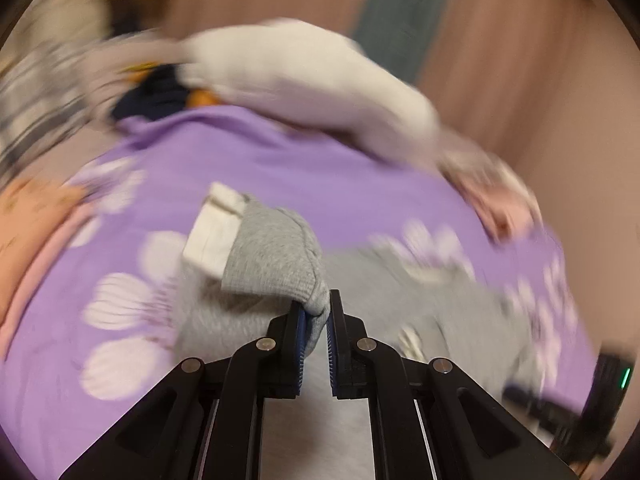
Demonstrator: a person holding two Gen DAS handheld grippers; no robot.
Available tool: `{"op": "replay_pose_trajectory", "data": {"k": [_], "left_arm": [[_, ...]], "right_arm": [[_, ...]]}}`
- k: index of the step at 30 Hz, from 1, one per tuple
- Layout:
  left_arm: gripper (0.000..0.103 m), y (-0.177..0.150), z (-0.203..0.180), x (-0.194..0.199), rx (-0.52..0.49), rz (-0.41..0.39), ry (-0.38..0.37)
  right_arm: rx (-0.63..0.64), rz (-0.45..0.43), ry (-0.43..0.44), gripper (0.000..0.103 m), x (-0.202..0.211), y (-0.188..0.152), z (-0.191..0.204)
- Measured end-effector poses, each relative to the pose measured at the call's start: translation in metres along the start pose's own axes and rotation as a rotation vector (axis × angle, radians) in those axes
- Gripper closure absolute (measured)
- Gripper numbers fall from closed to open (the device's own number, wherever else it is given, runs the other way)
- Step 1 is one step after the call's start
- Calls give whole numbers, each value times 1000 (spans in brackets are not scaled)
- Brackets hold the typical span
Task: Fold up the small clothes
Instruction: 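Fold the held sleeve across the sweatshirt front and release with the left tool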
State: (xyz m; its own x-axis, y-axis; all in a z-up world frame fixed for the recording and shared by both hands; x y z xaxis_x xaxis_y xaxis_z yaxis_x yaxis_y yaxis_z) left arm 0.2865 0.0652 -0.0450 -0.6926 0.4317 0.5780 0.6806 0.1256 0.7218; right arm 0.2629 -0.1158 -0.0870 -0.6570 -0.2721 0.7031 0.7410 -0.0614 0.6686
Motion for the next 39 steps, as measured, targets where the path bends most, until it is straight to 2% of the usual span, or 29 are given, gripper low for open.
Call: {"op": "replay_pose_trajectory", "data": {"k": [3,6,9,10,11,13,16,20,23,30,32,33,36,39], "left_arm": [[96,-32,-42,-34,-139,106,0],[95,-59,-60,-60,-181,209,-19],[85,-73,-66,-66,-208,255,-12],[72,-76,-66,-65,-203,268,-24],[49,-78,-66,-62,-197,275,-43],[30,-83,-69,-54,-206,275,-91],[29,-91,-74,-44,-245,269,-71],[29,-101,-63,-35,-156,274,-98],[29,-106,-46,-21,-104,257,-85],[29,-114,-11,12,18,210,-78],[29,-116,-3,16,44,205,-81],[29,-117,1,18,55,202,-78],[29,-120,15,23,87,195,-74],[29,-121,24,26,121,189,-76]], "right_arm": [[-40,14,9,82,2,-6,-14],[-79,32,16,80,1,-13,-24],[-111,50,38,71,1,-18,-30],[-120,52,46,70,1,-20,-31],[-126,56,54,69,1,-21,-31],[-133,69,69,64,-1,-23,-30],[-132,81,81,63,-6,-24,-24],[-115,93,123,62,-9,-22,-4],[-101,124,163,52,-15,-22,17],[-153,217,184,52,-50,-23,40],[-156,233,199,60,-54,-21,50],[-144,235,200,71,-54,-20,56],[-37,215,92,92,-56,-14,67],[54,156,19,94,-48,9,76]]}}
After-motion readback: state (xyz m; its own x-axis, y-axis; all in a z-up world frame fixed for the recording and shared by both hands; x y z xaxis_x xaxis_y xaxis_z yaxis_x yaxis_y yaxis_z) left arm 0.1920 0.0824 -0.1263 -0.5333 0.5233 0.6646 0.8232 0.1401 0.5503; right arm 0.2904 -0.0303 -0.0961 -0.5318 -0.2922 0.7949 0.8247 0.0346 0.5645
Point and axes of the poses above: each gripper's, at about its wrist camera, not at the fingertips, and x roughly against the way its jaws point, z to its left, y to its top, the point moved 10 cm from there along -x, roughly the way its jaws point, and after that the axes turned 13 degrees about -y, right-handed, at the moved point
